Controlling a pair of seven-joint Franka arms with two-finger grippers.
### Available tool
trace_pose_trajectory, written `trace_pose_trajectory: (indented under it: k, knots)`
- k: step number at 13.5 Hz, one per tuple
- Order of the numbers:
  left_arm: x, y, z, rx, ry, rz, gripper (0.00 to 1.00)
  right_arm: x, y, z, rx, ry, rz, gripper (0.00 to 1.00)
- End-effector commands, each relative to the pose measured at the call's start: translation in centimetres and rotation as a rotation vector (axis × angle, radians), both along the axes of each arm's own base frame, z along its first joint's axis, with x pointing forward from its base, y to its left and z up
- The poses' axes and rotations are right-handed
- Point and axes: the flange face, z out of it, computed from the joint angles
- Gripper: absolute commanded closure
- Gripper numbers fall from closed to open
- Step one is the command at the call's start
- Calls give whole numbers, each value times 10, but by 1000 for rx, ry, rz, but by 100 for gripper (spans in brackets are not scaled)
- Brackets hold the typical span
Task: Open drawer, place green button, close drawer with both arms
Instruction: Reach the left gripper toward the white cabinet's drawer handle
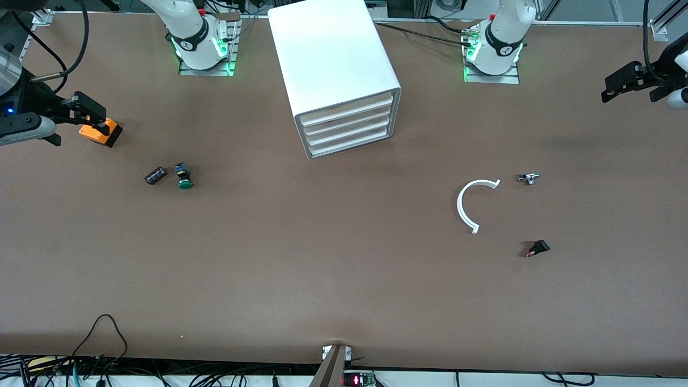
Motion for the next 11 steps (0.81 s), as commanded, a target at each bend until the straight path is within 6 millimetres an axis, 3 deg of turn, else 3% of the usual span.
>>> trace_pose_trajectory:
  k: [1,4,7,11]
  knots:
    - [-3,0,-2,-20,-10,-16,0,4,-2,3,-9,-5,-2,0]
    - [-2,-3,-6,-20,9,-22,0,4,-2,3,-9,-5,-2,0]
    - [4,-11,-21,-73,68,-26,0,4,-2,4,-9,-6,-3,0]
    - [24,-26,-68,-161,173,-66,0,4,-2,3,-9,-5,-2,0]
